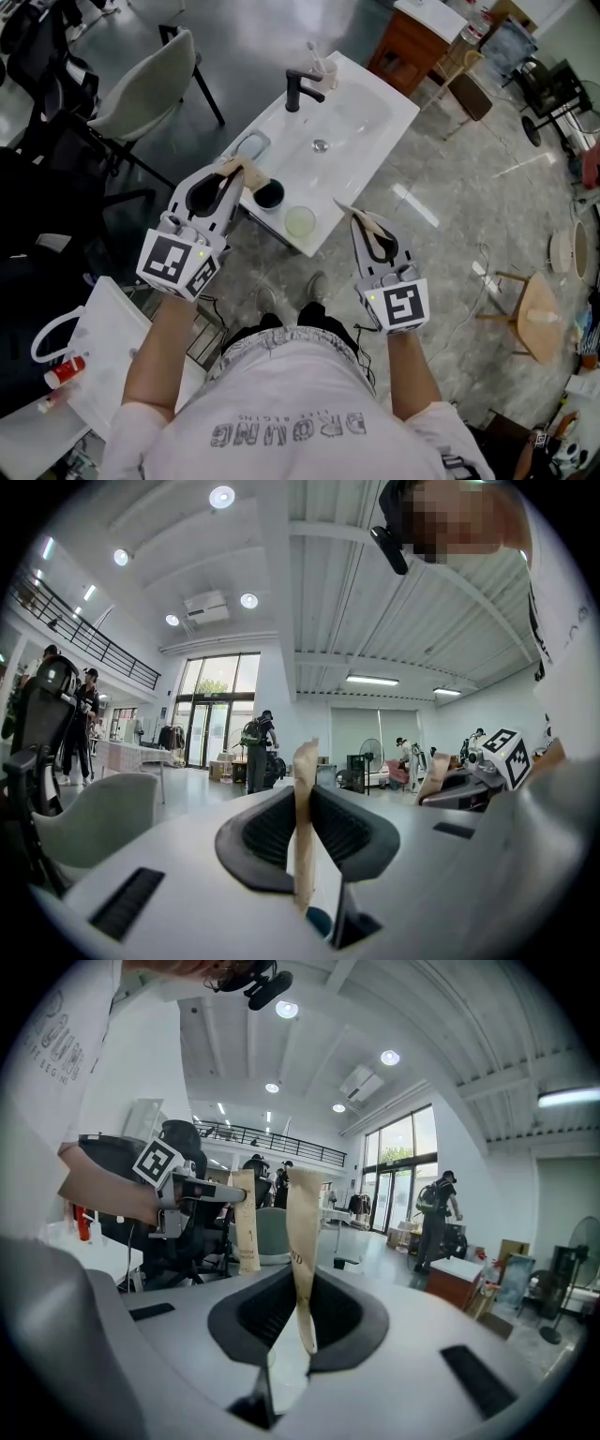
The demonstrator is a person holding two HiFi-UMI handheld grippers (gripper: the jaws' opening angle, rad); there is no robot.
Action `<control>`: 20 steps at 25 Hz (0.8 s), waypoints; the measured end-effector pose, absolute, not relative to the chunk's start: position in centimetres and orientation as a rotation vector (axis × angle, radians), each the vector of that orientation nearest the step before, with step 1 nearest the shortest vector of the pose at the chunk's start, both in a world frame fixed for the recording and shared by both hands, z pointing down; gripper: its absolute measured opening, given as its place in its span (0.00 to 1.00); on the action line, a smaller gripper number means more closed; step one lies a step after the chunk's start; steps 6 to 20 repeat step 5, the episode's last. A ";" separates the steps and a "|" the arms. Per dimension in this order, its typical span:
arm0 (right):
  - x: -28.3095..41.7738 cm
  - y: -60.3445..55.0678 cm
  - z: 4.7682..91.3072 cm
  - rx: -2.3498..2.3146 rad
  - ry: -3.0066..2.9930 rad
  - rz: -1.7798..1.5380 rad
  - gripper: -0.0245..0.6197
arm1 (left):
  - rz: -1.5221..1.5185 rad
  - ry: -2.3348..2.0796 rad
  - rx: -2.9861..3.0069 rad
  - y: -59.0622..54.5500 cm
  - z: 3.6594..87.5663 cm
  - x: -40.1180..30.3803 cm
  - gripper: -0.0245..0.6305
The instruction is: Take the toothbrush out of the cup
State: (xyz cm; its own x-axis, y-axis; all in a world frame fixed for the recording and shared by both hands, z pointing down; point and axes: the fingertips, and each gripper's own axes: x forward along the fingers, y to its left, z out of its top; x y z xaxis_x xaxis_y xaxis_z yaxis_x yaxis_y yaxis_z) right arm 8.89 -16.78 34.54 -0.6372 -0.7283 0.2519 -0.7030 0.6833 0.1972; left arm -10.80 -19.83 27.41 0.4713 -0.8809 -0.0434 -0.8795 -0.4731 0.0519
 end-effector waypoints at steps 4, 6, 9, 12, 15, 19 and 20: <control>8.6 -17.0 34.4 1.137 -2.599 -0.124 0.10 | -0.098 -1.602 2.671 -20.0 27.7 -10.9 0.14; 8.5 -17.1 34.3 1.143 -2.605 -0.128 0.10 | -0.097 -1.602 2.670 -20.1 27.8 -10.9 0.14; 8.5 -17.1 34.3 1.143 -2.605 -0.128 0.10 | -0.097 -1.602 2.670 -20.1 27.8 -10.9 0.14; 8.5 -17.1 34.3 1.143 -2.605 -0.128 0.10 | -0.097 -1.602 2.670 -20.1 27.8 -10.9 0.14; 8.5 -17.1 34.3 1.143 -2.605 -0.128 0.10 | -0.097 -1.602 2.670 -20.1 27.8 -10.9 0.14; 8.5 -17.1 34.3 1.143 -2.605 -0.128 0.10 | -0.097 -1.602 2.670 -20.1 27.8 -10.9 0.14; 8.5 -17.1 34.3 1.143 -2.605 -0.128 0.10 | -0.097 -1.602 2.670 -20.1 27.8 -10.9 0.14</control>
